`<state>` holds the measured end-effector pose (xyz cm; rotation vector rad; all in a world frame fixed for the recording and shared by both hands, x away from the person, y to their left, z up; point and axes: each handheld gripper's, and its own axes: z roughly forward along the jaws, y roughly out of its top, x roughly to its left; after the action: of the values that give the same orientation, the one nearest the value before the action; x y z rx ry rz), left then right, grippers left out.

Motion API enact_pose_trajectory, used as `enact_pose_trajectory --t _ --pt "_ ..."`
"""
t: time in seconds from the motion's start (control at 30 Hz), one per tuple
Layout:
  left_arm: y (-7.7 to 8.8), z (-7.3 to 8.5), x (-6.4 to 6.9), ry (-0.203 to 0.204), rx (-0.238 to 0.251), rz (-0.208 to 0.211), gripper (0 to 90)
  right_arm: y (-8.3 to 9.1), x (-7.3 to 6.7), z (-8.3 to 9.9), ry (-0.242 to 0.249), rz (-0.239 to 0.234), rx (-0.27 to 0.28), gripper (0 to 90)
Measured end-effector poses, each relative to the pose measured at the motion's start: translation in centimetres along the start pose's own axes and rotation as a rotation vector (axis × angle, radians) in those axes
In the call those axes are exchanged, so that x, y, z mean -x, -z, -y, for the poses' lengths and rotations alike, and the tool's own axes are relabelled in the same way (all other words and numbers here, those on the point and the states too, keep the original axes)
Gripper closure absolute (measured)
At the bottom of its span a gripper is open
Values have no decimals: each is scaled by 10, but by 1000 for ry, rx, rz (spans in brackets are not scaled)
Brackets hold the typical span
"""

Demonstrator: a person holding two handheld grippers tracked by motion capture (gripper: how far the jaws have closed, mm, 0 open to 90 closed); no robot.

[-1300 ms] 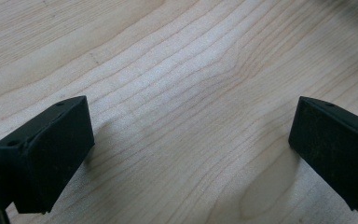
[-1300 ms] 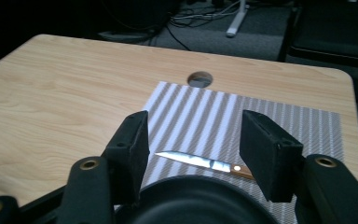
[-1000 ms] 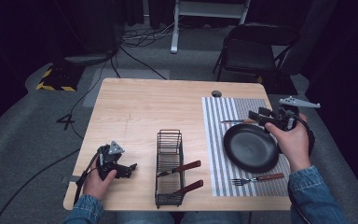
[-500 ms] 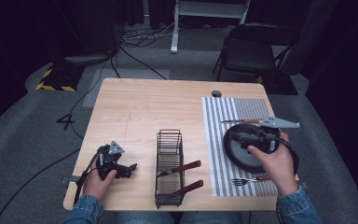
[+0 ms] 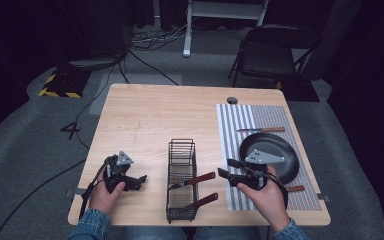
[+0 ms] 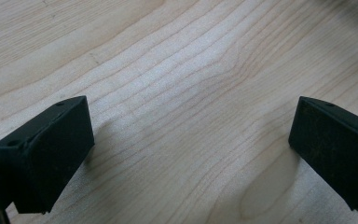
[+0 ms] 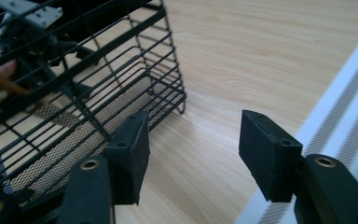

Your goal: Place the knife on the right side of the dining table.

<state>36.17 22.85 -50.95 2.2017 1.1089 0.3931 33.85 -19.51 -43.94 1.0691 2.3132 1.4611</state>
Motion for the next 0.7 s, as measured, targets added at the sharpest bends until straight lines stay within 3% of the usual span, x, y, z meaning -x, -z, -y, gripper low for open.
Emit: enact_pose_trajectory --t 0.27,0.4,0.63,0.7 --pt "0 0 0 0 0 0 1 -23 -15 38 4 48 -52 437" --pt "0 0 0 0 0 1 1 -37 -27 53 53 85 -99 441" --pt "0 0 0 2 -1 1 2 -50 -40 61 149 160 -176 458" --pt "0 0 0 2 -1 1 1 -52 -44 61 156 153 -178 447"
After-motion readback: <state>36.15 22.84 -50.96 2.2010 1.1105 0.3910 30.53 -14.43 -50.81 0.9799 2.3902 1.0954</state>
